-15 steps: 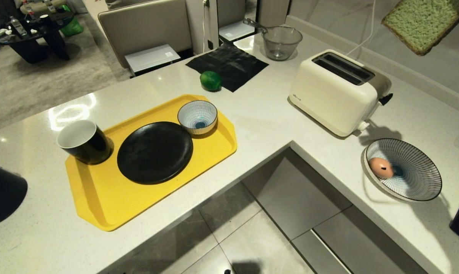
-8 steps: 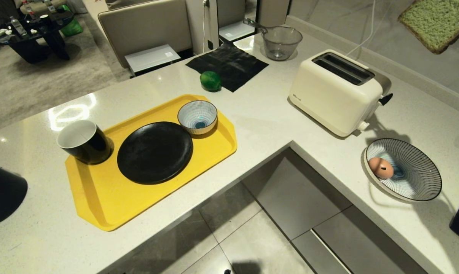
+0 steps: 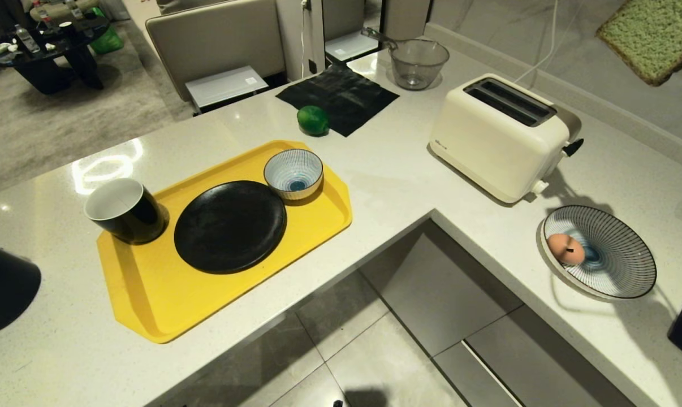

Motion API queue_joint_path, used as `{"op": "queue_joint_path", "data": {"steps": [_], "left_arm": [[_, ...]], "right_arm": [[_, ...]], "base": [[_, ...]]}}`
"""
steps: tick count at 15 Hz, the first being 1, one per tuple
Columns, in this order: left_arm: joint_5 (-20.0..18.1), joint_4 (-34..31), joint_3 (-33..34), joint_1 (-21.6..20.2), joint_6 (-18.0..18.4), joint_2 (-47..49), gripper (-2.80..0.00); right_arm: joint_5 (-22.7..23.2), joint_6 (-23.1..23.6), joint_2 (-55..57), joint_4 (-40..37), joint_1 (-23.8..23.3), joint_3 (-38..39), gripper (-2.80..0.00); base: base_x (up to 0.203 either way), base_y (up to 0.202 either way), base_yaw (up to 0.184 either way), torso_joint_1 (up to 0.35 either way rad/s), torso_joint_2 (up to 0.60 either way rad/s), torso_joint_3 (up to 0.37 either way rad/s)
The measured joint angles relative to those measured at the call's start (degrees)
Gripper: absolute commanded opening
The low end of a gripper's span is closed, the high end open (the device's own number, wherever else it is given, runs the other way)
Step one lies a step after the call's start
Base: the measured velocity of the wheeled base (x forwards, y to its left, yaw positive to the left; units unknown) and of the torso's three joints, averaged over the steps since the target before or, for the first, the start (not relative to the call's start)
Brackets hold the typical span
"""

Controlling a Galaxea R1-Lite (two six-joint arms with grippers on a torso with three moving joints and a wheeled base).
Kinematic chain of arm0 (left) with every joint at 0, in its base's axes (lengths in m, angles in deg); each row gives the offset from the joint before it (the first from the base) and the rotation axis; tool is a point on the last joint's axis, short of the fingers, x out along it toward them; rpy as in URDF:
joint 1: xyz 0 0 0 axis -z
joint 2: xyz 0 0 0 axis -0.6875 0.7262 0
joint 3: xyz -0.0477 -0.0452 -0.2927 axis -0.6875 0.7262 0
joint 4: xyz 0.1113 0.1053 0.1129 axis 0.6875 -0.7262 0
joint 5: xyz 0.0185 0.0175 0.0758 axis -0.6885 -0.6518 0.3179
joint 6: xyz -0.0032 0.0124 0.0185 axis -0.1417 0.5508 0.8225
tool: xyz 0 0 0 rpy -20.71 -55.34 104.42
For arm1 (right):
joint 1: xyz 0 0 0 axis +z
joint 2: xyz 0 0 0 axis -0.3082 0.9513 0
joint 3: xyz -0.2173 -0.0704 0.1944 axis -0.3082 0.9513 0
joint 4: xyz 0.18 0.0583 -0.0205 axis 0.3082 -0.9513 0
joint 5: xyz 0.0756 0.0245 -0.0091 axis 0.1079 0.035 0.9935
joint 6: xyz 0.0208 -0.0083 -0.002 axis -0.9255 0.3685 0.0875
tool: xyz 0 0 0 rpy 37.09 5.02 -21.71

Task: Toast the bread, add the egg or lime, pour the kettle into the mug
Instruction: Put the baked bread on a plate

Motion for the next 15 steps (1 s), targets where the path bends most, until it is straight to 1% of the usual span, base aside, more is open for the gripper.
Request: {"op": "queue_joint_path", "data": {"steps": [6, 8, 15], "left_arm": [[0.03, 0.01, 0.0, 0.09, 0.02, 0.0, -2.8], [0.01, -0.01, 0.0, -0.05, 0.0, 0.0, -2.8], [0.01, -0.02, 0.0, 0.04, -0.01, 0.0, -2.8]], "right_arm": [[0.03, -0.02, -0.43, -0.06, 0.02, 0.64, -2.8], [0.1, -0.02, -0.54, -0.02, 0.05, 1.01, -2.8], [0.31, -0.06, -0.67, 0.02, 0.06, 1.57, -2.8]], "base": [[0.0, -0.003, 0.008, 0.0, 0.0, 0.0], [0.001, -0.013, 0.135, -0.003, 0.0, 0.003], [0.001, -0.01, 0.175, 0.003, 0.0, 0.004]]}}
